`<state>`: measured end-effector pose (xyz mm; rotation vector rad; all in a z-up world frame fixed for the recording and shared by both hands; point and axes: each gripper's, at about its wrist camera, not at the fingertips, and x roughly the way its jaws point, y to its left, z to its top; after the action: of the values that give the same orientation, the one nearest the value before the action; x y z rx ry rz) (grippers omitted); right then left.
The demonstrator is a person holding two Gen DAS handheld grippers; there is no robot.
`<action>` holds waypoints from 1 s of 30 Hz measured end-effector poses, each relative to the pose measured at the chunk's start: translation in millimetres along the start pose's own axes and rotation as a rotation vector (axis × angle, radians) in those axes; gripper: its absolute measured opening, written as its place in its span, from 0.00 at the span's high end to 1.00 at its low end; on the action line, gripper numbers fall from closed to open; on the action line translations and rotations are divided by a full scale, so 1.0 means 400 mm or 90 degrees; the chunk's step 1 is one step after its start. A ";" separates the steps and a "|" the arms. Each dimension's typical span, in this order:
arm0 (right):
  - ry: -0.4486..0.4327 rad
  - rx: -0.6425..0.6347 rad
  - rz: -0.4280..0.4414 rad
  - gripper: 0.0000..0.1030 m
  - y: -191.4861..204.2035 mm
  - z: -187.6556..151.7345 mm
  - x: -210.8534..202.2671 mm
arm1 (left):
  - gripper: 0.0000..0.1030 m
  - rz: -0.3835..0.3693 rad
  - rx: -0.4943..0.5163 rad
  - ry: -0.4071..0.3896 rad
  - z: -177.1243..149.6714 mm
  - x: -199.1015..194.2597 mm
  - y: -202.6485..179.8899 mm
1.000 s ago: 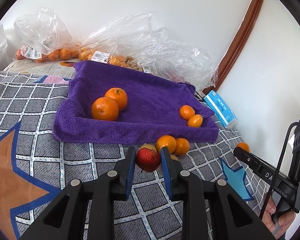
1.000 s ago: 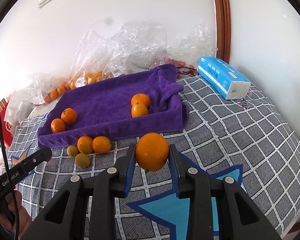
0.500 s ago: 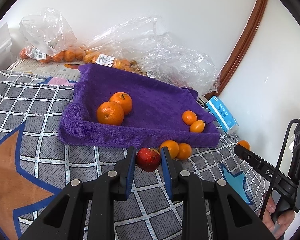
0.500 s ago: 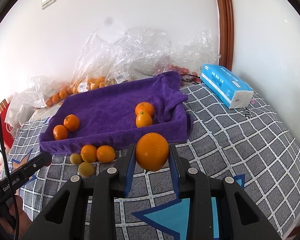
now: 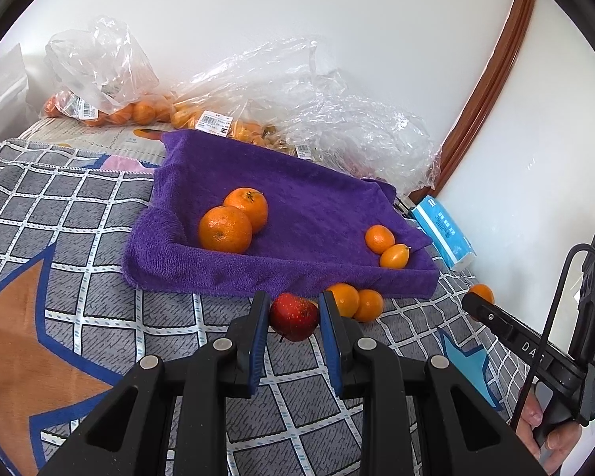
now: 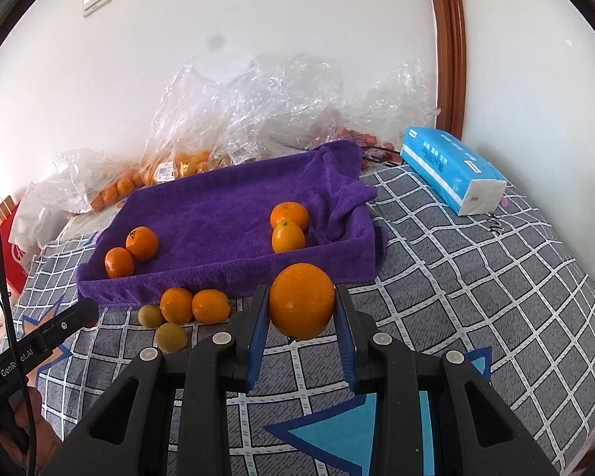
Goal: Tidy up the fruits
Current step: 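Carry the red fruit toward the towel while the right tool carries its orange there, then lower the red fruit onto the towel while the right tool lowers its orange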
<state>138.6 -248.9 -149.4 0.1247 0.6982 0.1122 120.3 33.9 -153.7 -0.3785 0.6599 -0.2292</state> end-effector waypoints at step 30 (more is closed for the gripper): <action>-0.028 -0.020 0.008 0.69 0.041 0.099 0.039 | 0.77 0.052 0.017 -0.033 0.154 -0.080 -0.007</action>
<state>175.0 -233.4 -126.7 0.1015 0.6524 0.1312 134.6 58.2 -90.4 -0.3304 0.6191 -0.1491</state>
